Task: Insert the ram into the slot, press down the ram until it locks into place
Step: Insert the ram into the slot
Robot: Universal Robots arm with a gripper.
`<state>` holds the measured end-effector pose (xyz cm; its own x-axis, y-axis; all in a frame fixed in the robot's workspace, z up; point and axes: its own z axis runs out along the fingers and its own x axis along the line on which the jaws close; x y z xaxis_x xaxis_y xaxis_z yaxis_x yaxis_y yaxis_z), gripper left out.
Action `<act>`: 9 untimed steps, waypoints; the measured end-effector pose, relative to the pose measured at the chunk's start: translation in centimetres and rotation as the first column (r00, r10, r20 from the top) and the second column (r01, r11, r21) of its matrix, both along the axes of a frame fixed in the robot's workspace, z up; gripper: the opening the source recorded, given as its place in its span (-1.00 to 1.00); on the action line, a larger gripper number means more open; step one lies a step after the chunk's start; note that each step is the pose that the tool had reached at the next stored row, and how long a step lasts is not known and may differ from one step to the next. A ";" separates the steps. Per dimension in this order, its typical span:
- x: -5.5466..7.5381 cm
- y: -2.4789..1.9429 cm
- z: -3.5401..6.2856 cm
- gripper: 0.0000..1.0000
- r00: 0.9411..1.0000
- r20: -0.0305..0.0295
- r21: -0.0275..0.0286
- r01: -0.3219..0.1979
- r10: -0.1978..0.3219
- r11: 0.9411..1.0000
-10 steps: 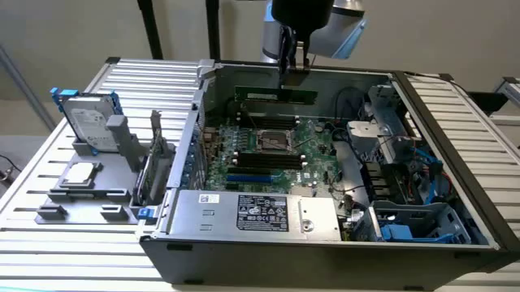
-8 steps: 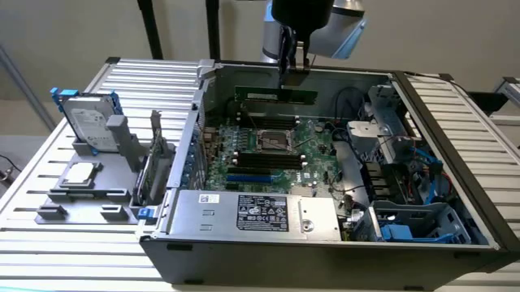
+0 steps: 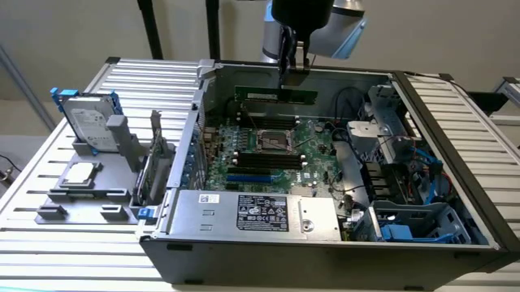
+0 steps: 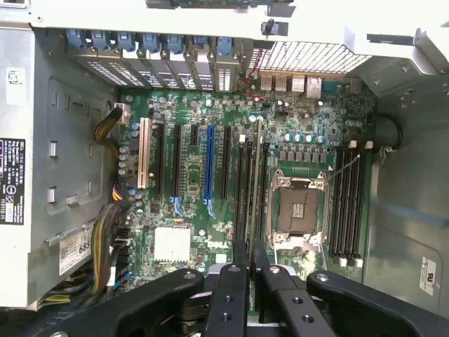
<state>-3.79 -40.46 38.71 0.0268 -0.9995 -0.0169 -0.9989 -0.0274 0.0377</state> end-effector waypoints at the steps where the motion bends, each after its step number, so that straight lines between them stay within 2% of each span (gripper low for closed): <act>1: 0.0 0.00 0.00 -0.73 1.000 0.000 0.000 0.000 0.000 1.000; 4: 0.0 0.00 0.00 -0.73 1.000 0.000 0.000 0.000 0.000 1.000; 6: -0.1 0.00 -0.28 -0.73 1.000 0.002 -0.004 0.000 0.000 1.000; 9: -0.2 0.03 -0.83 -0.73 1.000 0.002 -0.004 0.000 0.000 1.000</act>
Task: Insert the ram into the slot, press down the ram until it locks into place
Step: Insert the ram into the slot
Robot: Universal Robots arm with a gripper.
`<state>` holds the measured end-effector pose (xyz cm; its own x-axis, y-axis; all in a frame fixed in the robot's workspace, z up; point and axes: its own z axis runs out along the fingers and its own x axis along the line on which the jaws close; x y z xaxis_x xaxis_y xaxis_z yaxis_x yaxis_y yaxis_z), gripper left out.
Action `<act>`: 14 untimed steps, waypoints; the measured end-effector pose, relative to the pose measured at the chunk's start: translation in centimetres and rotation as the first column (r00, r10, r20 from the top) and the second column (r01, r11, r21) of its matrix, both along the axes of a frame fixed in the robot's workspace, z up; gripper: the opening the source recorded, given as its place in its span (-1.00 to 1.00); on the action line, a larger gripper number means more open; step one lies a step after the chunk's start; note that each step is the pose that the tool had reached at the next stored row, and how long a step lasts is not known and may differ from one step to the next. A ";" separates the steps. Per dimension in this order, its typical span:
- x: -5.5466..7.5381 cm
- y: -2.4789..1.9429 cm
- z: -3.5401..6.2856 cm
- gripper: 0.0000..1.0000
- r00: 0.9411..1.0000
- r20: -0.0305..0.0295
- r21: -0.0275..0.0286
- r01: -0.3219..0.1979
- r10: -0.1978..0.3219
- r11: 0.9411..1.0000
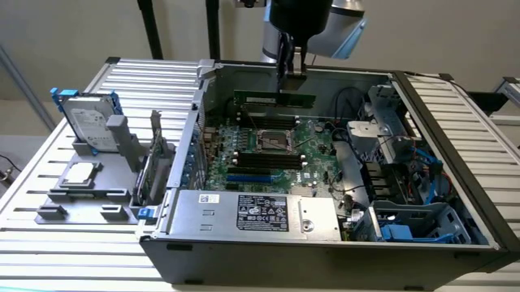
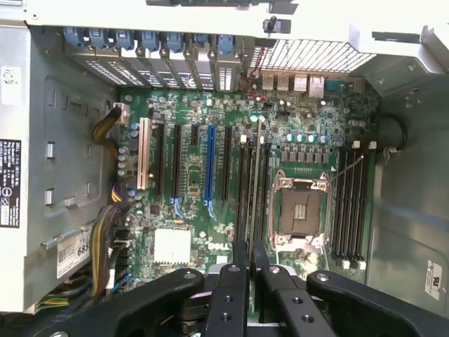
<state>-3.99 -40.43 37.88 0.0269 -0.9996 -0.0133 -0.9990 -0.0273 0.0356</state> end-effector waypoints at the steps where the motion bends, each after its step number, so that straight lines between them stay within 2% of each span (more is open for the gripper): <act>1: 0.0 0.01 -0.18 -0.73 1.000 0.000 0.000 0.000 0.000 1.000; 14: -0.4 0.41 -2.54 -0.73 1.000 0.000 0.000 0.000 0.000 1.000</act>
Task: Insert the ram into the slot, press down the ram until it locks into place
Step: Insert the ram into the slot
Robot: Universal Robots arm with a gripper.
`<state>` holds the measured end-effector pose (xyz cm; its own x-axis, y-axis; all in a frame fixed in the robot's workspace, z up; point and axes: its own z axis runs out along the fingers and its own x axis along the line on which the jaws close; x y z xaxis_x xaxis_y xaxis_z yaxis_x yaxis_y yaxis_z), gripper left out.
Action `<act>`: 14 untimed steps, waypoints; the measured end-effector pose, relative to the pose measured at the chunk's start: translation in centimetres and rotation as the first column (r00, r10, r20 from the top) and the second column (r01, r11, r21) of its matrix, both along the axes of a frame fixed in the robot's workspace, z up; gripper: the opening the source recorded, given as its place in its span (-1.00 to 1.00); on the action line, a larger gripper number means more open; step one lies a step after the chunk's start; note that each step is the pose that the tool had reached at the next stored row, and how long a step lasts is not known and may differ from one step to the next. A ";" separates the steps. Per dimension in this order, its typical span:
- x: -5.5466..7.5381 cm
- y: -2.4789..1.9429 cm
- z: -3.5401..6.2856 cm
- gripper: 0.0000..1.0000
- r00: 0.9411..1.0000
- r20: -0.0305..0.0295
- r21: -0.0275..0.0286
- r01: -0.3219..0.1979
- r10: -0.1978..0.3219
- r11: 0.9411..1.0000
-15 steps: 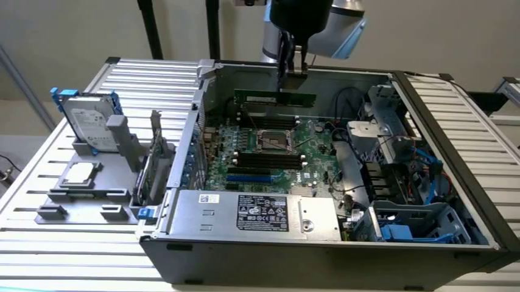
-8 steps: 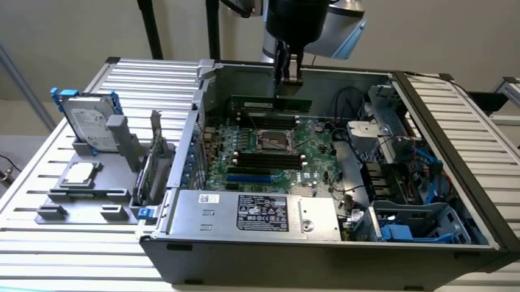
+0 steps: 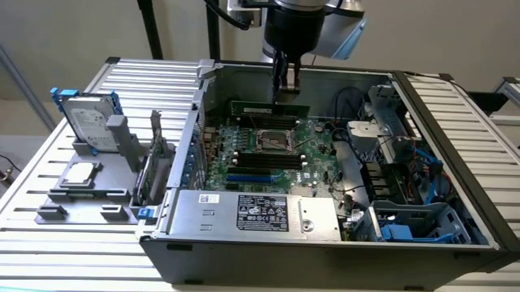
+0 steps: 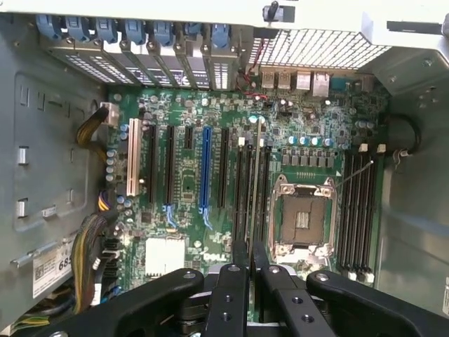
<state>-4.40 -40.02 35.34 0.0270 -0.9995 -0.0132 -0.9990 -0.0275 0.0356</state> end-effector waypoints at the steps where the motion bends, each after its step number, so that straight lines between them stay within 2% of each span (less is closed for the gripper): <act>1: 0.0 0.06 -0.19 -0.73 1.000 0.000 0.000 0.000 0.000 1.000; 14: 0.0 1.02 -2.57 -0.73 1.000 0.000 0.000 0.000 0.000 1.000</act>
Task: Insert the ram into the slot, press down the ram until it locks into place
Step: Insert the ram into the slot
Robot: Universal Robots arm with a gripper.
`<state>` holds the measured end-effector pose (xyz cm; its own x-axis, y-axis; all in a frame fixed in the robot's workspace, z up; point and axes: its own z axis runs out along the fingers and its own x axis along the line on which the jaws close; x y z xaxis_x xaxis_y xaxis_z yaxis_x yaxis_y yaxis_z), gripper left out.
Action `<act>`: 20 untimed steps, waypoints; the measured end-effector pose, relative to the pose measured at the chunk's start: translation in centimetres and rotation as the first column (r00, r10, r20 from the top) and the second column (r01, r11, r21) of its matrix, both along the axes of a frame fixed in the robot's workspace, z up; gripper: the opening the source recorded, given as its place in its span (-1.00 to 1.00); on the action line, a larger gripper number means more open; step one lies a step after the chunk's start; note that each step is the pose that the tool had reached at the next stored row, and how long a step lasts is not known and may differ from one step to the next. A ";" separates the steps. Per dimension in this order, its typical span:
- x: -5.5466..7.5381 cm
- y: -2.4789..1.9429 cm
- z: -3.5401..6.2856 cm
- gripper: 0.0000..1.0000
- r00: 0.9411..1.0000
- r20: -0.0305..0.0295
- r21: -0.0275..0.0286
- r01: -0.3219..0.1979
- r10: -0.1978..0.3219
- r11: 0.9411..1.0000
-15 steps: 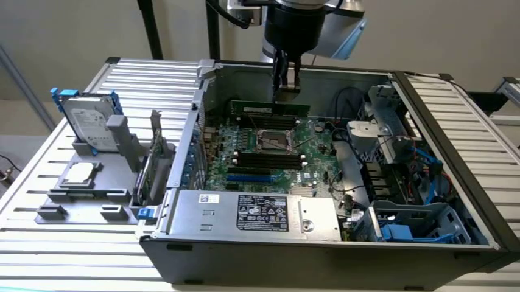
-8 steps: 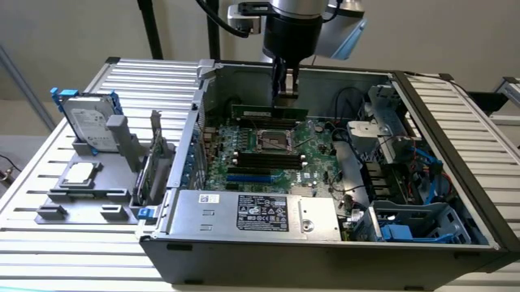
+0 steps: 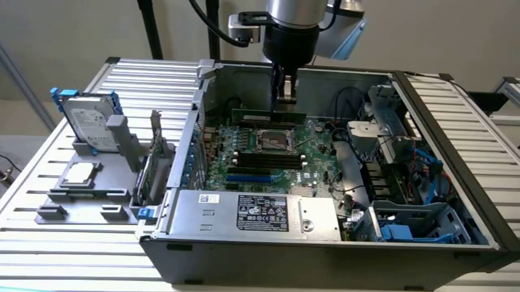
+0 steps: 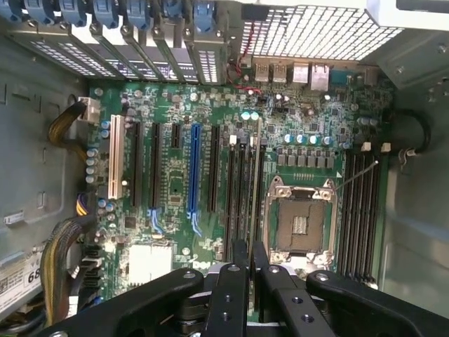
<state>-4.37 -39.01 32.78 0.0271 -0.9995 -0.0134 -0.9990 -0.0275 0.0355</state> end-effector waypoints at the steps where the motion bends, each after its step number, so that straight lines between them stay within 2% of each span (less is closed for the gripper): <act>1: 0.0 0.06 -0.17 -0.73 1.000 0.000 0.000 0.000 0.000 1.000; 12: 1.1 0.11 -2.17 -0.73 1.000 0.000 0.000 0.000 0.000 1.000; 20: 1.3 -0.07 -3.63 -0.73 1.000 -0.005 0.000 0.000 0.000 1.000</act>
